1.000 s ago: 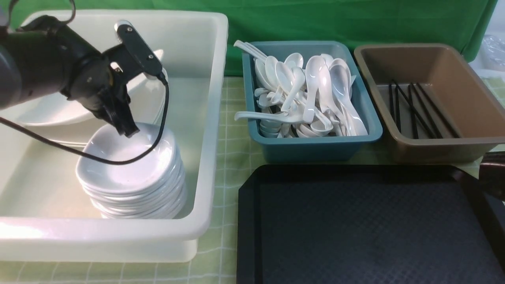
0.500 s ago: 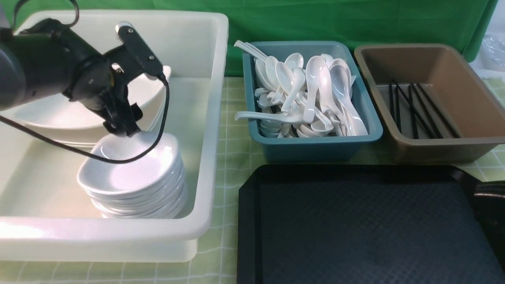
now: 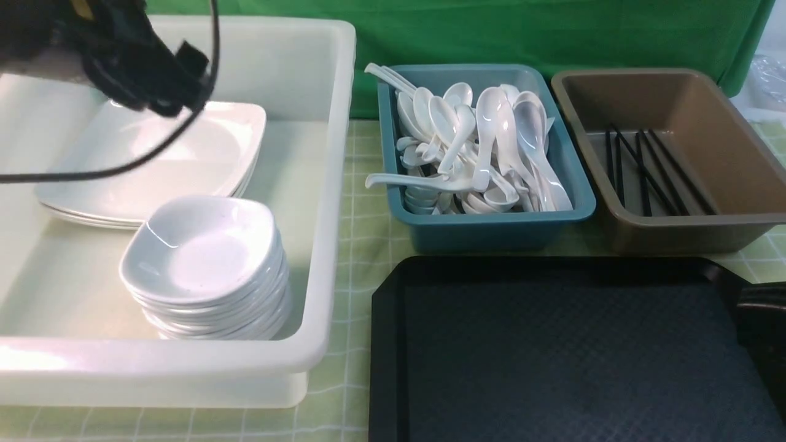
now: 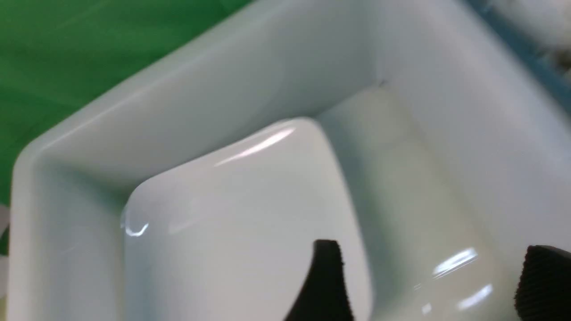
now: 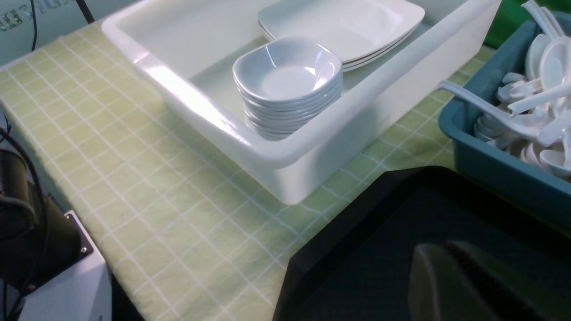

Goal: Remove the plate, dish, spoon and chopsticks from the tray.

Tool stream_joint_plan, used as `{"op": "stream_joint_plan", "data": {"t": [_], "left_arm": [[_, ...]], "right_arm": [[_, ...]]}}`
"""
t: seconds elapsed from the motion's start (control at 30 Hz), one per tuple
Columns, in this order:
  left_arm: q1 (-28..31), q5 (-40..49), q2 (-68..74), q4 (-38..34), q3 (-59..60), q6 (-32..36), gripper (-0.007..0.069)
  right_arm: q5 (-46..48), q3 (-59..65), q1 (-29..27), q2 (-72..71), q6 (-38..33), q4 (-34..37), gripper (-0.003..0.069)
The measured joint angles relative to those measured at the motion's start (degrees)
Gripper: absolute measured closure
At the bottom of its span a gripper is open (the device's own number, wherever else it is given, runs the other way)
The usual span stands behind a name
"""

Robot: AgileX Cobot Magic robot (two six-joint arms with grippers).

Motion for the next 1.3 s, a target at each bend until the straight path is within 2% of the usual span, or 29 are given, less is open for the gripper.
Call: {"op": "stream_joint_plan", "data": {"t": [0.07, 0.1, 0.13, 0.17, 0.23, 0.3, 0.4, 0.57, 0.9, 1.0, 1.1, 1.13, 1.17, 1.2, 1.3], "left_arm": [[0.00, -0.16, -6.24, -8.42, 2.34, 3.51, 0.0269], [0.00, -0.93, -11.13, -14.05, 5.61, 7.26, 0.0377], [0.00, -1.52, -14.73, -17.01, 7.63, 9.43, 0.0440], [0.00, -1.66, -15.46, -18.40, 8.16, 9.97, 0.0470], [0.00, -3.62, -23.29, -24.76, 14.53, 16.48, 0.0569], [-0.05, -5.70, -29.87, -30.09, 20.48, 21.57, 0.0604], [-0.05, -9.83, -37.86, -35.53, 28.26, 26.40, 0.0616], [-0.05, -12.71, -45.62, -36.97, 36.13, 28.08, 0.0616], [-0.05, -11.61, -48.64, -30.53, 43.60, 28.53, 0.0616], [-0.05, -11.61, -48.71, -29.91, 44.76, 28.53, 0.0616], [-0.05, -11.61, -48.76, -29.72, 45.90, 28.53, 0.0616], [-0.05, -11.53, -48.76, -29.67, 46.28, 28.53, 0.0616], [-0.05, -11.52, -48.76, -29.67, 46.27, 28.53, 0.0616], [-0.05, -11.47, -48.76, -29.46, 46.40, 28.53, 0.0616], [-0.05, -11.47, -48.76, -29.27, 46.40, 28.53, 0.0616]], "right_arm": [[0.06, 0.00, 0.00, 0.00, 0.00, -0.11, 0.0603], [0.06, 0.00, 0.00, 0.00, 0.00, -0.16, 0.0601], [0.06, 0.00, 0.00, 0.00, 0.00, -0.16, 0.0599], [0.06, 0.00, 0.00, 0.00, 0.00, -0.16, 0.0599], [0.06, 0.00, 0.00, 0.00, 0.00, -0.16, 0.0592], [0.10, 0.00, 0.00, 0.00, 0.00, -0.22, 0.0589], [0.10, 0.00, 0.00, 0.00, -0.04, -0.22, 0.0587], [0.10, 0.00, 0.00, 0.00, -0.04, -0.22, 0.0577], [0.04, 0.05, 0.00, 0.00, -0.04, -0.28, 0.0556], [-0.01, 0.05, -1.57, 0.04, -0.21, -0.06, 0.0551], [-0.08, 0.31, -6.82, -0.63, -1.79, -0.88, 0.0558], [-0.40, 1.39, -11.36, -1.75, -4.37, 1.00, 0.0589], [-0.51, 1.63, -11.97, -1.96, -4.37, 1.39, 0.0595], [-1.57, 4.24, -16.47, -4.06, -9.60, 4.80, 0.0625], [-6.86, 12.30, -27.33, -9.04, -21.47, 10.47, 0.0642]]}}
